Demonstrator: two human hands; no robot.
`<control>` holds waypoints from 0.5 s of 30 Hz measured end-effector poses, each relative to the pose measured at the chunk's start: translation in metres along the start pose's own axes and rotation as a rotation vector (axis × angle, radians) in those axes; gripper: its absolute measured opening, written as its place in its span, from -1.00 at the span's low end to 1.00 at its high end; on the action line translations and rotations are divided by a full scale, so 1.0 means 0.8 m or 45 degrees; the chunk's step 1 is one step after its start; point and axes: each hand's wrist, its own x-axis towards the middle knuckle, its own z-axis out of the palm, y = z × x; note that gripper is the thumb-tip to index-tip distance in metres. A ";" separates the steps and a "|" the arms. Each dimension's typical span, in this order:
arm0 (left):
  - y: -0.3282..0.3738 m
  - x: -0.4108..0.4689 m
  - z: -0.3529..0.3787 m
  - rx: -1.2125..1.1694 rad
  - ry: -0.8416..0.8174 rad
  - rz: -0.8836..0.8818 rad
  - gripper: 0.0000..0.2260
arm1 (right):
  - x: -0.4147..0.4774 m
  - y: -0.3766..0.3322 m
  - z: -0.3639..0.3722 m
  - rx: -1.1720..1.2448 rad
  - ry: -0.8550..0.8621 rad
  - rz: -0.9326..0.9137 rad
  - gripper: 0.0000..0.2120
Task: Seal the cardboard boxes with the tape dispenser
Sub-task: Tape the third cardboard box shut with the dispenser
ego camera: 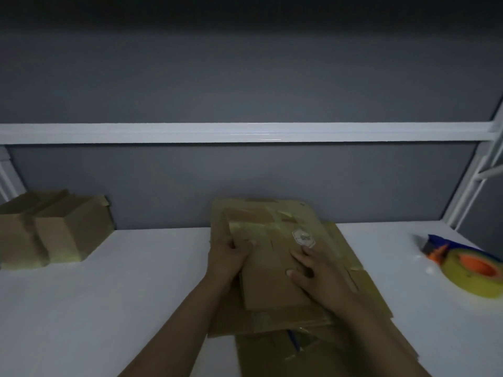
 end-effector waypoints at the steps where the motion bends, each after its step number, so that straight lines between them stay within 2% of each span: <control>1: 0.000 0.002 0.006 -0.141 -0.082 -0.049 -0.82 | -0.003 0.001 0.001 0.047 0.026 0.007 -0.42; 3: 0.004 0.007 0.016 -0.298 -0.192 -0.110 -0.68 | -0.008 0.002 -0.004 0.119 0.066 0.017 -0.43; 5: 0.013 0.014 0.027 -0.316 -0.206 -0.085 -0.57 | -0.010 0.004 -0.014 0.191 0.130 0.017 -0.42; 8: 0.036 0.019 0.045 -0.303 -0.145 0.105 -0.69 | -0.001 0.014 -0.041 0.227 0.283 0.056 -0.38; 11: 0.061 0.018 0.081 -0.379 -0.192 0.151 -0.80 | 0.012 0.045 -0.082 0.244 0.524 0.141 -0.31; 15: 0.073 0.014 0.134 -0.395 -0.312 0.209 -0.78 | 0.012 0.102 -0.139 0.634 0.803 0.217 -0.46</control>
